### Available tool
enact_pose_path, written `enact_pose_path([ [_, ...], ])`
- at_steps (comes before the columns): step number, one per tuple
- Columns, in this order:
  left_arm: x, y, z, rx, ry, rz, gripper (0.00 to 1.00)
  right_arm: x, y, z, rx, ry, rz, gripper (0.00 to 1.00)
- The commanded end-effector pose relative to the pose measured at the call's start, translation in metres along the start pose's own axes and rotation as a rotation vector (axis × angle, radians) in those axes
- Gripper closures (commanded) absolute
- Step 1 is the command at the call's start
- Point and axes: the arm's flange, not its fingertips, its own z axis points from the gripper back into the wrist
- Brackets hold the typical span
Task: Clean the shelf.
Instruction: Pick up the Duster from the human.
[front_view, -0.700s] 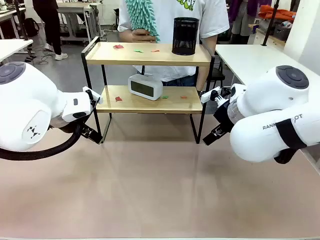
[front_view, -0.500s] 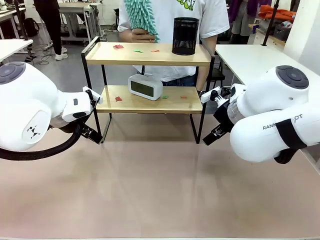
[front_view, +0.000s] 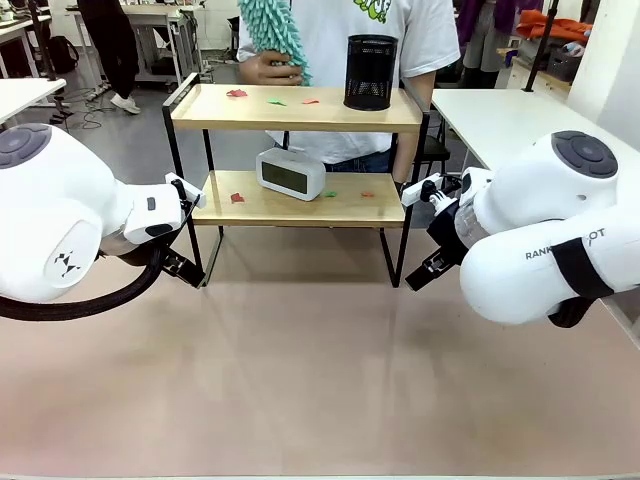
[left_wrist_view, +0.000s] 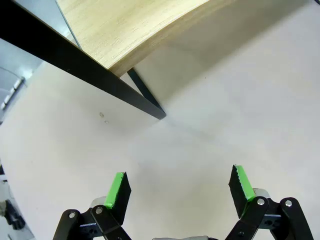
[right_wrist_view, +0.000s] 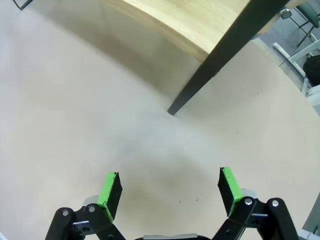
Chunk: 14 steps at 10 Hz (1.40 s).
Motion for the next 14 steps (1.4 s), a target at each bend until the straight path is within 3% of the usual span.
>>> enact_pose_path([
  [1,0.000,0.000,0.000,0.000,0.000,0.000,0.00,0.000,0.000,0.000,0.000,0.000,-0.001,0.00],
  [4,0.000,0.000,0.000,0.000,0.000,0.000,0.00,0.000,0.000,0.000,0.000,0.000,0.000,0.00],
  [5,-0.003,0.002,0.038,-0.214,0.065,-0.080,0.00,0.006,-0.004,0.029,0.022,0.208,-0.075,0.00],
  [6,-0.012,0.009,0.079,-0.413,0.112,-0.106,0.00,0.004,-0.023,0.075,0.195,0.255,-0.258,0.00],
  [7,-0.026,0.032,0.120,-0.586,0.135,-0.038,0.00,-0.013,-0.063,0.129,0.410,0.173,-0.488,0.00],
  [8,-0.044,0.064,0.150,-0.698,0.016,0.096,0.00,-0.040,-0.106,0.166,0.589,0.048,-0.676,0.00],
  [10,-0.105,0.139,0.195,-0.715,-0.240,0.397,0.00,-0.117,-0.185,0.202,0.777,-0.174,-1.012,0.00],
  [11,-0.156,0.182,0.213,-0.681,-0.420,0.663,0.00,-0.171,-0.220,0.209,0.806,-0.293,-1.187,0.00],
  [12,-0.205,0.209,0.216,-0.594,-0.533,0.892,0.00,-0.222,-0.245,0.213,0.846,-0.410,-1.349,0.00],
  [13,-0.247,0.229,0.208,-0.563,-0.583,1.100,0.00,-0.266,-0.256,0.211,0.818,-0.493,-1.487,0.00],
  [14,-0.274,0.234,0.194,-0.573,-0.623,1.215,0.00,-0.292,-0.254,0.209,0.784,-0.561,-1.544,0.00],
])
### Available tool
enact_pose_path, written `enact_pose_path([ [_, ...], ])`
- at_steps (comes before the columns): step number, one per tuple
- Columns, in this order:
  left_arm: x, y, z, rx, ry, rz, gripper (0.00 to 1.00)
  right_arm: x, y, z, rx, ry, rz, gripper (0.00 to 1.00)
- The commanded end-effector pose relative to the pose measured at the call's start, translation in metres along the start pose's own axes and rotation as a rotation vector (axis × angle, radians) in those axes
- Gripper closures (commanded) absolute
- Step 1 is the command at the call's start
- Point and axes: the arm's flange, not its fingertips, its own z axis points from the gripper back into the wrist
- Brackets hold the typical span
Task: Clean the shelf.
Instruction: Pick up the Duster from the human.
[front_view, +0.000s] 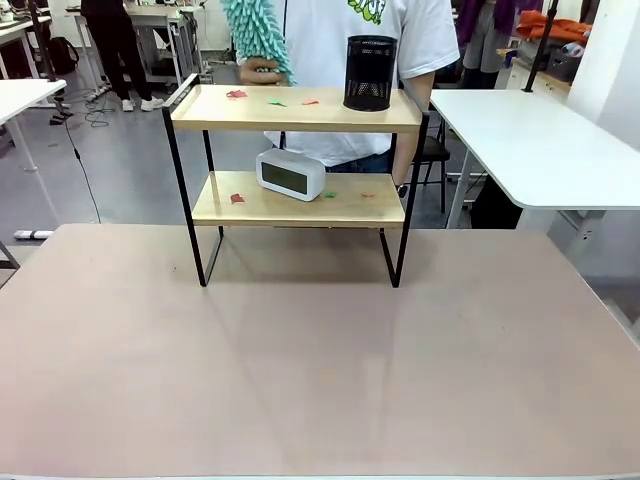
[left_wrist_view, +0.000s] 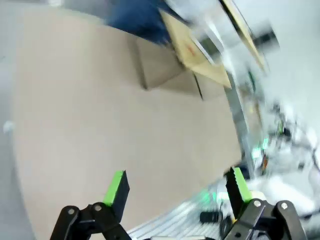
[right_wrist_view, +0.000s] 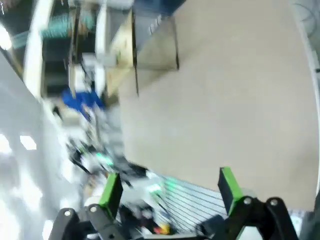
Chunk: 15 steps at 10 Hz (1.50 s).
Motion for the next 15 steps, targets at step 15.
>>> enact_pose_path([
  [15,0.000,0.000,0.000,0.000,0.000,0.000,0.00,0.000,0.000,0.000,0.000,0.000,0.000,0.00],
])
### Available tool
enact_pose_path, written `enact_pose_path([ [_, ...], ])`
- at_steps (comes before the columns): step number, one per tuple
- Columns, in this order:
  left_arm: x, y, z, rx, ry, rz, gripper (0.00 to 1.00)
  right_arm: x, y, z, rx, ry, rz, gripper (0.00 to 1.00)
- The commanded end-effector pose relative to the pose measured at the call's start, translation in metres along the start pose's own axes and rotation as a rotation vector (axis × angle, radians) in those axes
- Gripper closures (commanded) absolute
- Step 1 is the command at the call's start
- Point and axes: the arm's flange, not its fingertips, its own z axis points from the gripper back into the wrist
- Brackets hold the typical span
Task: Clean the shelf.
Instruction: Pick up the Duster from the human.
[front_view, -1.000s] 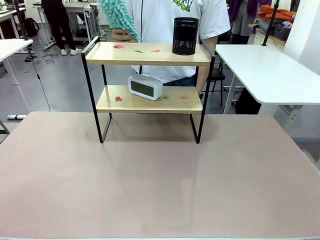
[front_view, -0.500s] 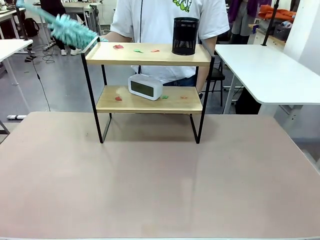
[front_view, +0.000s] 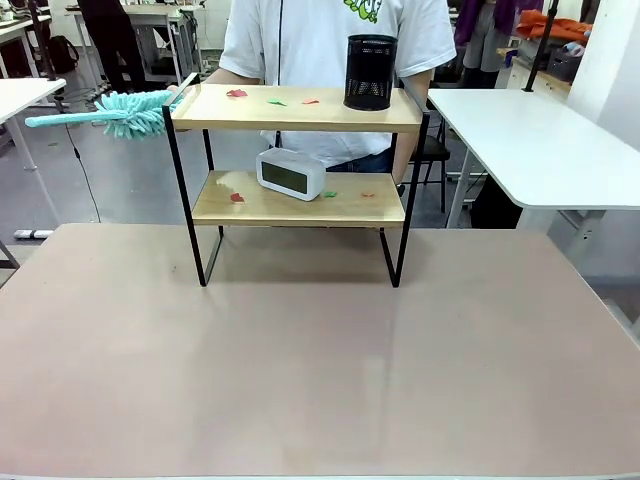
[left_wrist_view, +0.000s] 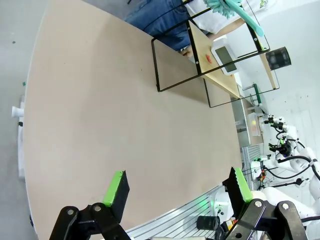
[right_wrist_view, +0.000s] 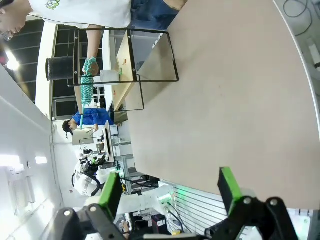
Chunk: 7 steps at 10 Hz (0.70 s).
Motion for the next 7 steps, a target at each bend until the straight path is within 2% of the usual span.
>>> enact_pose_path([
  [1,0.000,0.000,0.000,0.000,0.000,0.001,0.00,0.000,0.000,0.003,-0.007,0.012,0.029,0.00],
  [2,0.022,-0.003,-0.001,-0.033,0.015,0.024,0.00,0.000,0.000,0.003,-0.007,0.012,0.029,0.00],
  [5,0.142,-0.009,-0.008,-0.203,-0.045,0.250,0.00,0.000,0.000,0.003,-0.007,0.012,0.029,0.00],
  [6,0.170,-0.007,-0.015,-0.267,-0.020,0.313,0.00,0.000,0.000,0.003,-0.007,0.012,0.029,0.00],
  [7,0.193,-0.007,-0.033,-0.256,-0.027,0.338,0.00,0.000,0.000,0.003,-0.007,0.012,0.029,0.00],
])
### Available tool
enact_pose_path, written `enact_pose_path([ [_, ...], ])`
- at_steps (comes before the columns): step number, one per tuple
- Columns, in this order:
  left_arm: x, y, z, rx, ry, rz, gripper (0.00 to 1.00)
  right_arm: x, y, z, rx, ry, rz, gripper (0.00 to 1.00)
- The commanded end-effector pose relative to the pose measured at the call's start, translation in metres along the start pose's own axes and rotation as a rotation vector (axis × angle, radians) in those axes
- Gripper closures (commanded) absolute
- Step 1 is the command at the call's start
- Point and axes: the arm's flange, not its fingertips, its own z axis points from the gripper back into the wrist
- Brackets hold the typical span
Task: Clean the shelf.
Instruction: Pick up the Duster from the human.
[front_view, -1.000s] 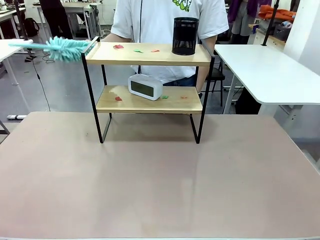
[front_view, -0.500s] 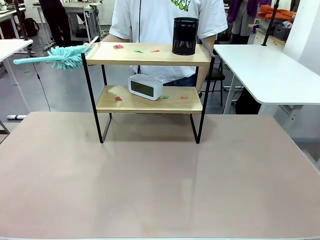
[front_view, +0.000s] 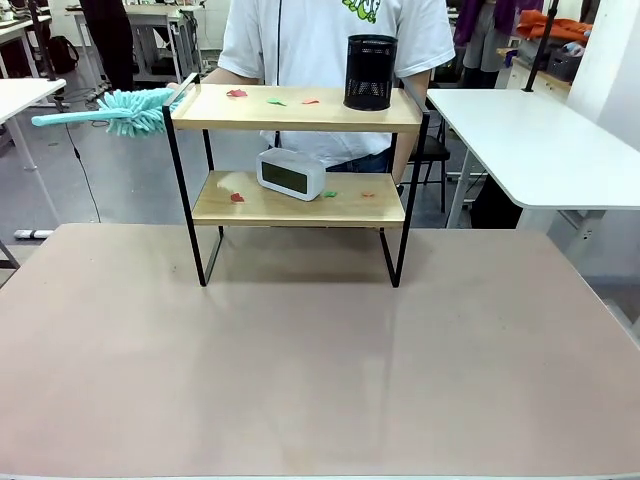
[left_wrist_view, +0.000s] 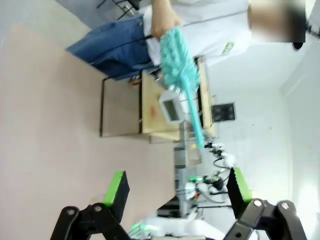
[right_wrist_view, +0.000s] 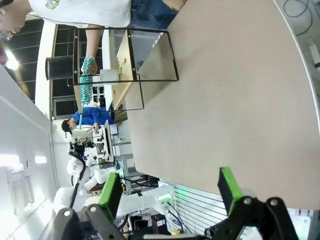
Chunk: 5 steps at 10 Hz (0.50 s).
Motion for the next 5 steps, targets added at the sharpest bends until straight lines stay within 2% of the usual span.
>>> enact_pose_path([
  [1,0.039,0.001,-0.018,-0.014,0.031,0.086,0.00,0.000,0.000,0.004,-0.006,0.010,0.027,0.00],
  [3,0.073,-0.001,-0.061,-0.014,0.058,0.143,0.00,0.000,0.000,0.004,-0.006,0.010,0.027,0.00],
  [4,0.081,-0.003,-0.075,0.106,0.134,0.205,0.00,0.000,0.000,0.004,-0.006,0.010,0.027,0.00],
  [5,0.059,0.008,-0.058,-0.014,0.052,0.107,0.00,0.000,0.000,0.004,-0.006,0.010,0.027,0.00],
])
